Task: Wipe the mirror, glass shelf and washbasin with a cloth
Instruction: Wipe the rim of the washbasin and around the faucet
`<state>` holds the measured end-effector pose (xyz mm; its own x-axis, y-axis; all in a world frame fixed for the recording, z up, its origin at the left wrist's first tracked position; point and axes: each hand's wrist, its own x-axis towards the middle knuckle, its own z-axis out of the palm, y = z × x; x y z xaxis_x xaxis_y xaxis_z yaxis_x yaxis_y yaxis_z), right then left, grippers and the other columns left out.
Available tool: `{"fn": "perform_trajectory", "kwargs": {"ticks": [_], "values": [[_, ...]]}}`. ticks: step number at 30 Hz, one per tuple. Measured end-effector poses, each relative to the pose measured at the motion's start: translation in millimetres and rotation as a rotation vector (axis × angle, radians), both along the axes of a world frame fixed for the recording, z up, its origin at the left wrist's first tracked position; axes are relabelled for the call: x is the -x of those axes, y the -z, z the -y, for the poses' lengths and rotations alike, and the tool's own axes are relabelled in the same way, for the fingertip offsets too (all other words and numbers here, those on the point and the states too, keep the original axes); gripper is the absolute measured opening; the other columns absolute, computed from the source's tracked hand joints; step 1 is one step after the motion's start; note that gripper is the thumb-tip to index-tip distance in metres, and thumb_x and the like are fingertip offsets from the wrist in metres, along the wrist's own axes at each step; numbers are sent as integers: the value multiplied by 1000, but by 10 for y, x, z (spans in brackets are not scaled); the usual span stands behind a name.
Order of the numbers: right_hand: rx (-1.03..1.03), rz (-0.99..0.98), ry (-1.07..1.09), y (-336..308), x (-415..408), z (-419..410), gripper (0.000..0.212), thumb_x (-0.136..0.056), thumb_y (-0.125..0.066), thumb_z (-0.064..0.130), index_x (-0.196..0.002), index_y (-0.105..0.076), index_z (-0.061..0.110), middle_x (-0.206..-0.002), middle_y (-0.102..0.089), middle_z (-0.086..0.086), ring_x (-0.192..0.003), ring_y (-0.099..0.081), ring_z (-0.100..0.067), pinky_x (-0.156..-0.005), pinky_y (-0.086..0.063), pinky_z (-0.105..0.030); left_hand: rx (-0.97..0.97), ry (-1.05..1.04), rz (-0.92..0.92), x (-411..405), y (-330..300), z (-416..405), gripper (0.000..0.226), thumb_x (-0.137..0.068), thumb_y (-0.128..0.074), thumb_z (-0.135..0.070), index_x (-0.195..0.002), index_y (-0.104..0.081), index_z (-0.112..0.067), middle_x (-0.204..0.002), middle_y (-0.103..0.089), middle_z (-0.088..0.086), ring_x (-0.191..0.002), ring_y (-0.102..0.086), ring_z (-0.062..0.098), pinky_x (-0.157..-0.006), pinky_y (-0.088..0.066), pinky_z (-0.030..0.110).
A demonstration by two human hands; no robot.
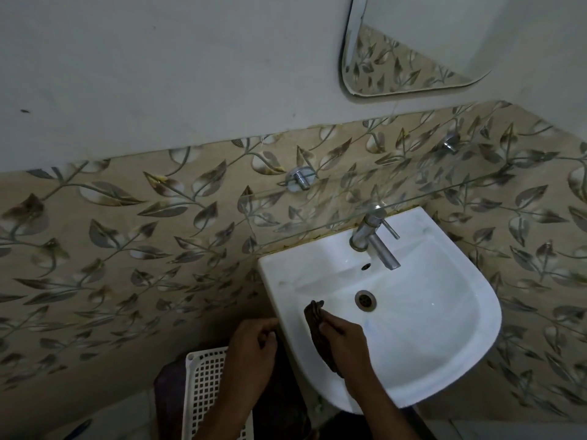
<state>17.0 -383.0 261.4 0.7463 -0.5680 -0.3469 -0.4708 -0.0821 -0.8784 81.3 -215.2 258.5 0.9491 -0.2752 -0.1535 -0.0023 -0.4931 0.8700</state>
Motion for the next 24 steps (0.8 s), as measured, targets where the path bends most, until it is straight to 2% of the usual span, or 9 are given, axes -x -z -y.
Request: {"fn": "perform_trajectory", "kwargs": {"ticks": [2, 5, 7, 10, 12, 16, 18, 21, 24], "values": [[276, 53, -143, 145, -13, -71, 35, -94, -58, 5, -116, -73, 27, -102, -76, 5, -98, -69, -12, -83, -50, -14, -15, 33, -2, 58, 55, 66, 24, -93, -59, -13, -103, -66, -33, -104, -57, -17, -93, -56, -5, -80, -40, 7], [557, 147, -338, 375, -28, -218, 37, -94, -51, 9, -127, -66, 16, -119, -68, 7, -101, -60, 1, -92, -39, -1, -28, 63, -2, 79, 124, 91, 22, -94, -57, -14, -109, -65, -28, -105, -56, -15, -97, -55, -4, -87, -40, 10], [659, 67, -444, 623, 34, -305, 39, -97, -46, 28, -134, -59, 23, -130, -60, 6, -108, -59, -10, -96, -45, -14, -38, 66, 28, 64, 163, 69, 23, -93, -58, -12, -104, -64, -31, -103, -57, -14, -96, -55, -4, -88, -42, 14], [825, -4, -450, 879, 174, -384, 51, -89, -49, 35, -136, -56, 15, -133, -56, -8, -106, -53, -26, -82, -58, -35, -58, 46, 15, 34, 213, 19, 24, -93, -58, -13, -105, -64, -32, -103, -55, -18, -97, -55, -2, -86, -40, 9], [877, 29, -427, 885, 199, -398, 53, -85, -51, 33, -134, -55, 13, -133, -51, -8, -104, -46, -25, -74, -59, -35, -76, 38, -5, 22, 258, -5, 24, -93, -58, -14, -110, -65, -29, -105, -55, -19, -100, -56, 2, -90, -42, 13], [886, 49, -396, 1011, 108, -319, 48, -85, -61, 21, -132, -61, 11, -142, -46, -5, -108, -43, -22, -79, -57, -33, -89, 37, -24, 30, 315, 16, 25, -93, -58, -15, -116, -65, -24, -109, -56, -14, -102, -57, 3, -95, -46, 21], [882, 44, -409, 1033, 38, -290, 47, -92, -50, 25, -137, -58, 14, -148, -45, -4, -112, -41, -19, -81, -57, -33, -98, 48, -30, 33, 314, 40, 26, -94, -56, -17, -118, -64, -25, -112, -56, -13, -104, -56, 3, -96, -46, 23], [902, 85, -426, 994, -121, -280, 47, -98, -44, 29, -144, -50, 21, -154, -41, -3, -118, -36, -19, -90, -52, -31, -103, 52, -20, 18, 320, 75, 26, -95, -55, -18, -119, -63, -25, -110, -55, -13, -104, -55, 5, -94, -43, 20], [912, 90, -447, 992, -365, -306, 50, -101, -38, 30, -151, -41, 19, -161, -30, -2, -135, -30, -22, -107, -43, -34, -112, 22, -28, -21, 355, 100, 31, -95, -56, -18, -125, -61, -22, -117, -57, -9, -109, -56, 8, -98, -45, 25]]}}
